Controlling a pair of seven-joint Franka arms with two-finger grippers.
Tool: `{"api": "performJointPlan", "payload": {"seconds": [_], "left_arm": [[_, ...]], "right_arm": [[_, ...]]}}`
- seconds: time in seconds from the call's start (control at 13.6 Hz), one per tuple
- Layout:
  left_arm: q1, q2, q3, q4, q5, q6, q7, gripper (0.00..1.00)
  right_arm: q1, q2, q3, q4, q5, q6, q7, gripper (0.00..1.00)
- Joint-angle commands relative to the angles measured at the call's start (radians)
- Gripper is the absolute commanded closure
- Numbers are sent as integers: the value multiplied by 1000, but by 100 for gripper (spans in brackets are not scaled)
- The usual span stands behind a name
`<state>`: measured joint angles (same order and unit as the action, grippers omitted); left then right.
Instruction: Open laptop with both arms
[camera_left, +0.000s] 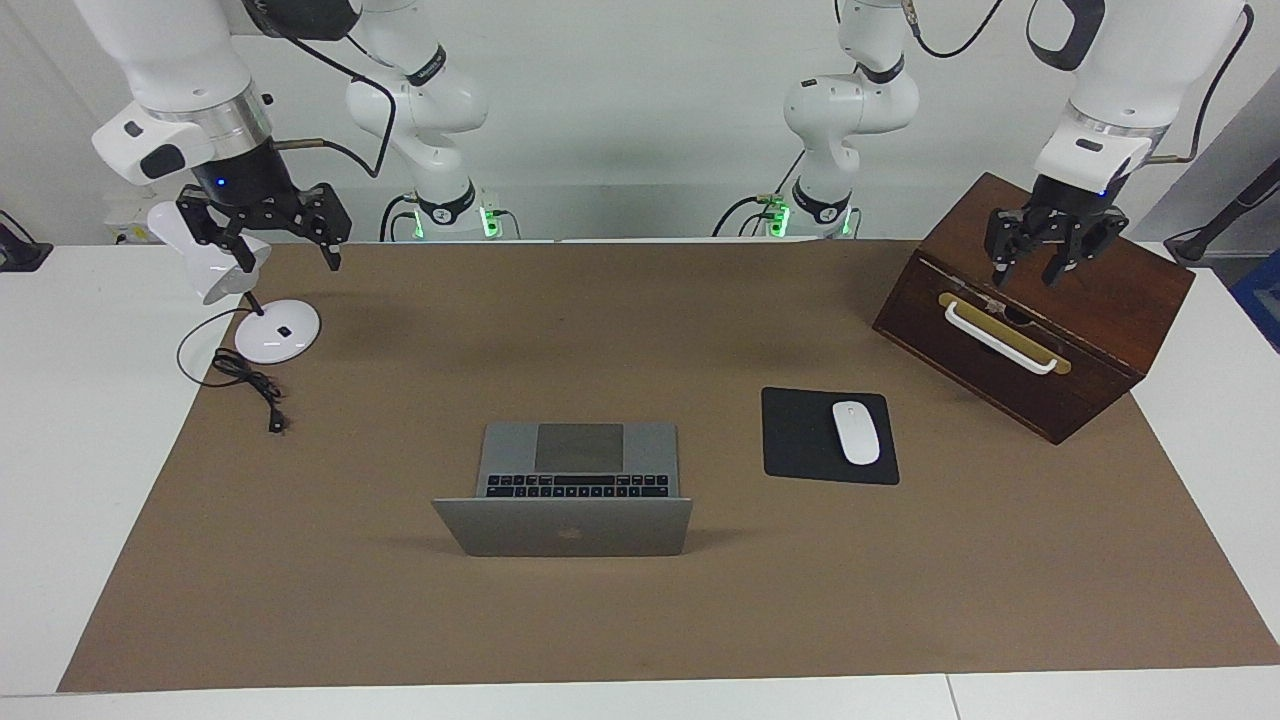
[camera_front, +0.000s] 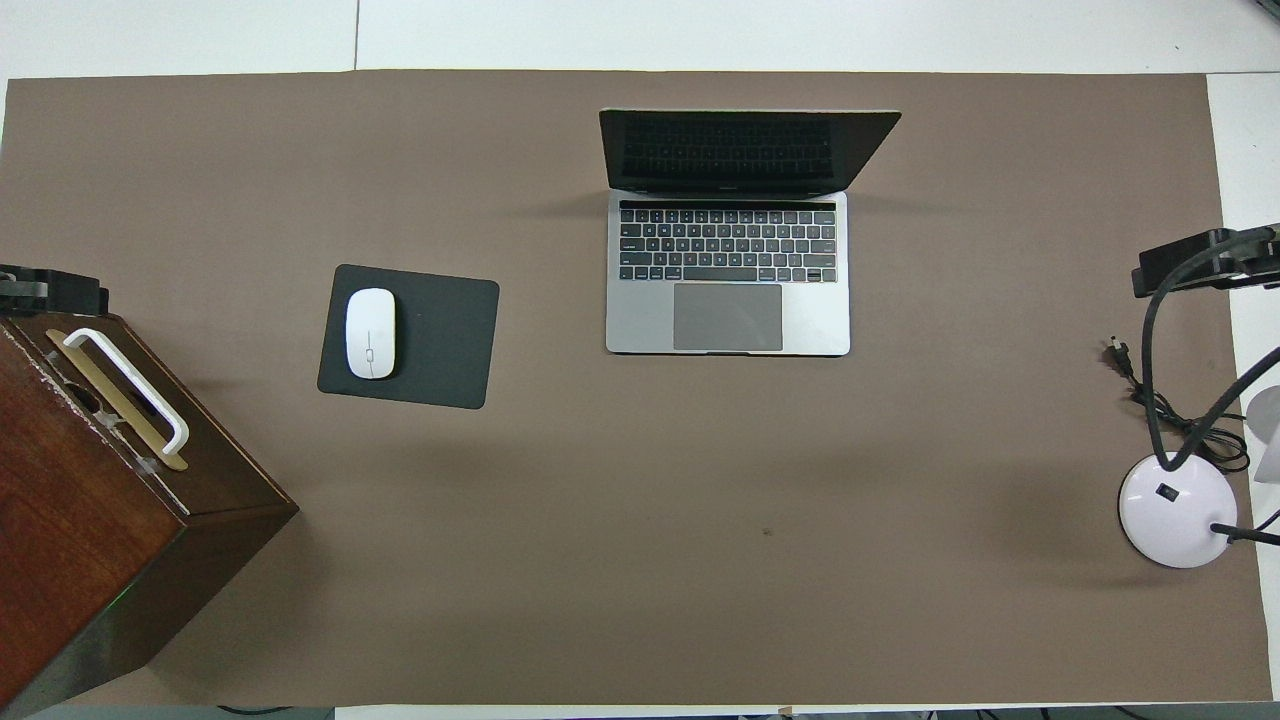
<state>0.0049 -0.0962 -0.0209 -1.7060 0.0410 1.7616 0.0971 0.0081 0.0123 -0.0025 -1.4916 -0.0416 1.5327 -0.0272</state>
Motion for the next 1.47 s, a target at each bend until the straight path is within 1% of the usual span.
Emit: {"api": "performJointPlan", "payload": {"seconds": [0.0, 0.22, 0.44, 0.66, 0.81, 1.03, 1.1, 1.25, 1.39], "left_arm": [[-20, 0, 16, 17, -4, 15, -40, 0], [-22, 4, 15, 43, -30, 4, -66, 0], [-22, 9, 16, 72, -29, -27, -65, 0], [-22, 9, 16, 72, -30, -51, -65, 0], [-42, 15, 24, 74, -32, -79, -65, 0], [-40, 16, 22, 71, -30, -90, -65, 0], [-37, 18, 22, 69, -30, -97, -63, 0], [-37, 18, 22, 69, -30, -120, -63, 0], [-39, 18, 19, 71, -30, -131, -63, 0]], "right_arm": [[-5, 12, 1, 20, 28, -22, 12, 0], [-5, 12, 1, 20, 28, -22, 12, 0], [-5, 11, 1, 17, 26, -22, 13, 0], [-5, 11, 1, 16, 28, -17, 13, 0], [-5, 11, 1, 16, 26, -16, 13, 0], [-5, 14, 22, 17, 31, -29, 16, 0], [-5, 12, 22, 17, 57, -40, 18, 0], [-5, 14, 25, 20, 81, -42, 77, 0], [-4, 12, 56, 20, 82, -37, 122, 0]]}}
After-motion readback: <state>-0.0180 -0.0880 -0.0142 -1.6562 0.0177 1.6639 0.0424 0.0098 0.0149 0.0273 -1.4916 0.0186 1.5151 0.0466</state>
